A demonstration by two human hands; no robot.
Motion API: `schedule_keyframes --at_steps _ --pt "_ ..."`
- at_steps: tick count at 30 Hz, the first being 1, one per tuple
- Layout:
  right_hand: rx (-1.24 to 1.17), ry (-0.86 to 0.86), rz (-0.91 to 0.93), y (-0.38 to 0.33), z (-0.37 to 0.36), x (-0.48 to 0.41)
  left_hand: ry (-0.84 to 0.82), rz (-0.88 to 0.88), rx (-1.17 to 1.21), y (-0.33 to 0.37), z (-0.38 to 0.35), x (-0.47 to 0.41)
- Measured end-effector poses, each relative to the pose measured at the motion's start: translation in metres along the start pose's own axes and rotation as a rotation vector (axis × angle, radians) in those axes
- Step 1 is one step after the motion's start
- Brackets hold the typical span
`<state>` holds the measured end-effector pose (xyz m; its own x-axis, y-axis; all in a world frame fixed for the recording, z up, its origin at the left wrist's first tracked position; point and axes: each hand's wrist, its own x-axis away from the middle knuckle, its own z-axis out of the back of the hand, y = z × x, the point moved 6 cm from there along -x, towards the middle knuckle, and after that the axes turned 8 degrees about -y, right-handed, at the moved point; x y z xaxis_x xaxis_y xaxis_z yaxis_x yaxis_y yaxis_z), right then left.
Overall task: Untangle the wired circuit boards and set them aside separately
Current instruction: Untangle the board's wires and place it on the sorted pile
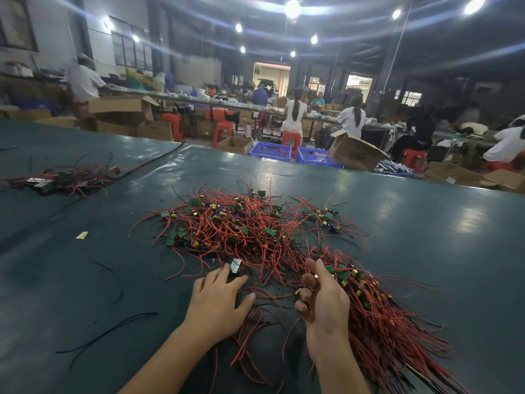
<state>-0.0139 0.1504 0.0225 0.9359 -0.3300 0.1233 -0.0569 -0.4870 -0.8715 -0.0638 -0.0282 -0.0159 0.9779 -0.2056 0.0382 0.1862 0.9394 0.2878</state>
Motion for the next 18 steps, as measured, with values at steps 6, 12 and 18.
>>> schedule_keyframes --at_steps 6,12,18 --pt "0.047 -0.044 -0.016 0.005 -0.005 0.001 0.122 -0.01 0.01 -0.002 0.008 -0.001" --pt "0.049 -0.05 -0.023 0.005 -0.006 0.0 0.055 -0.067 0.143 0.001 0.004 -0.005" --pt "0.06 -0.05 -0.025 0.006 -0.005 0.0 0.075 -0.086 0.137 0.002 0.006 -0.005"
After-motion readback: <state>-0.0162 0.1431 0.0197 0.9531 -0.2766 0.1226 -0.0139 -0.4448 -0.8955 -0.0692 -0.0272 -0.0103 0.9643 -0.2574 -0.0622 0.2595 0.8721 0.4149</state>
